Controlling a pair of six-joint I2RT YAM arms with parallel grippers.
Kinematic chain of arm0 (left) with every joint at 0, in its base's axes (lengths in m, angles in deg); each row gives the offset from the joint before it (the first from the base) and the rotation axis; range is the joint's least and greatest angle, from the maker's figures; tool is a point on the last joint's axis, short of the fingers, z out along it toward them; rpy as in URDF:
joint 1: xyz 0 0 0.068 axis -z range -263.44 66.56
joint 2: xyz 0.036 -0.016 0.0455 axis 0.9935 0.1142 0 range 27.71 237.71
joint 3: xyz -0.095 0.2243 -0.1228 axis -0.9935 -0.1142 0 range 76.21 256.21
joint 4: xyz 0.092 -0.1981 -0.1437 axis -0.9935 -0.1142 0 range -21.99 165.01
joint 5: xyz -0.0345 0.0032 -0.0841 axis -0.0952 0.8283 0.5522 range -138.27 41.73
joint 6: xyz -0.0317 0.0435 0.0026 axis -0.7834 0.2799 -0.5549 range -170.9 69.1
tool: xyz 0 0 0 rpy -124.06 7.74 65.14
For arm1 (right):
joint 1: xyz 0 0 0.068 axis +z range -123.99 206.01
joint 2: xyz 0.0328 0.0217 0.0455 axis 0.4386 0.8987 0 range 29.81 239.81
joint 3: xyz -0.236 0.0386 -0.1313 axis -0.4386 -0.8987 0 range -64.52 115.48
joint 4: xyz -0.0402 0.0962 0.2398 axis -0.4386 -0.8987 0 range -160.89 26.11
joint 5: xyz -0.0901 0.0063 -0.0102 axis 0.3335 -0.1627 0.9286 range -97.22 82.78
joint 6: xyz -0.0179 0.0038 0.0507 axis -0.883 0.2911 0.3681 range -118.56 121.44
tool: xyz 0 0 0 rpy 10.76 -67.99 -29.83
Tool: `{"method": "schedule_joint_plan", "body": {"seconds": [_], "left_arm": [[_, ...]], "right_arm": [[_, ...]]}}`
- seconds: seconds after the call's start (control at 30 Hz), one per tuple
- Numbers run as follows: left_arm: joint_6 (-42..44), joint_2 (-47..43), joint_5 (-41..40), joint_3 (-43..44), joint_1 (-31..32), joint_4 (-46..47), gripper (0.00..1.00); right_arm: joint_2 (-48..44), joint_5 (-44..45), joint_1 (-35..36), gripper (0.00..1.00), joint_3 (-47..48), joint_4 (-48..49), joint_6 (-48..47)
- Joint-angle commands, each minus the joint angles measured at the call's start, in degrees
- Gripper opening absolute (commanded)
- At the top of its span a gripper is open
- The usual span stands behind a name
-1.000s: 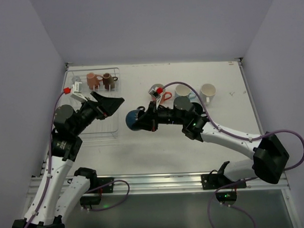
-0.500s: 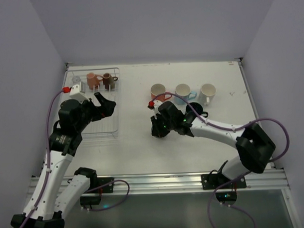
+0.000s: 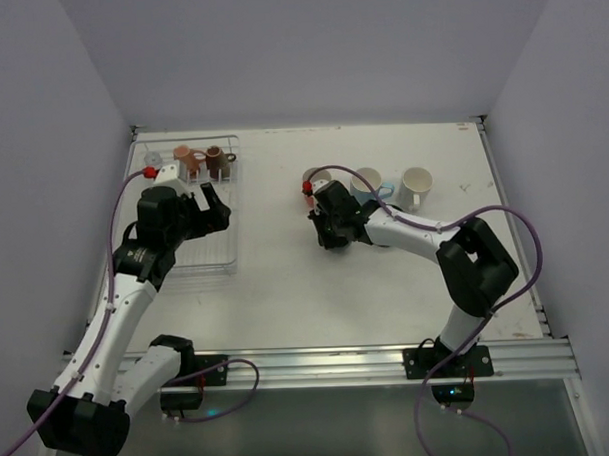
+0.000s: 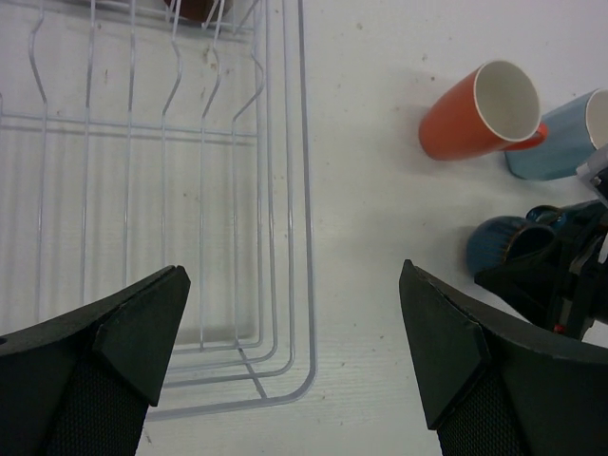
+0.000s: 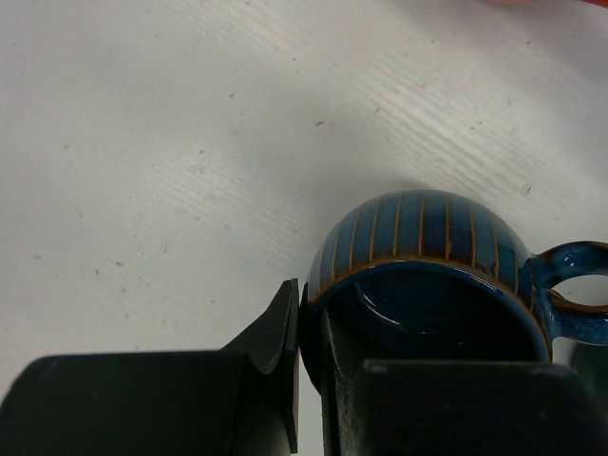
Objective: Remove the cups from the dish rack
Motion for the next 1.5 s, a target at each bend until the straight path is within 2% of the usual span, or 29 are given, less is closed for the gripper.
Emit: {"method": "schedule_joint_plan", "body": {"seconds": [0.0,0.07,0.1,0.13,0.27,0.33,0.43,0.63,0.83,1.07,1.47], "left_arm": [[1.72,3.06,0.47,1.39,0.05,3.93,1.0],[1.28,6.48,0.47,3.32,-0.03,4.19,1.0],[1.19,7.81,0.47,4.11,-0.03,4.19,1.0],[0.93,9.04,0.47,6.04,-0.03,4.11,1.0],[0.14,16.06,-1.54,11.39,-0.03,3.75,1.0],[0.05,18.35,-3.65,13.78,-0.03,3.49,1.0],[0.05,23.54,-7.61,18.88,-0.03,3.49,0.99],[0.31,35.23,-15.43,27.31,-0.03,6.55,0.95],[2.24,49.19,-20.97,35.92,-0.12,11.39,0.87],[4.88,60.98,-27.48,44.71,-0.74,14.39,0.81],[6.73,68.99,-25.99,50.97,-2.23,14.91,0.8]], "right_arm": [[0.62,1.71,-1.35,0.02,3.21,1.64,-1.84],[1.06,0.84,-1.52,0.13,3.47,1.65,-1.4],[0.98,0.57,-1.53,0.24,3.48,1.65,-1.22],[0.71,0.48,-1.53,0.3,3.3,1.65,-0.87],[-1.91,0.48,-1.53,0.5,2.16,1.56,0.71],[-3.94,1.09,-1.53,0.64,1.02,1.3,1.5],[-9.9,0.75,-1.26,0.75,-1.61,1.82,3.26],[-24.74,0.31,0.67,0.77,-9.7,5.42,6.86],[-36.09,-5.93,2.25,0.75,-19.45,13.59,10.29],[-39.37,-8.13,2.43,0.74,-24.3,18.25,11.17],[-38.4,-10.16,2.43,0.73,-24.47,20.63,11.17]]}}
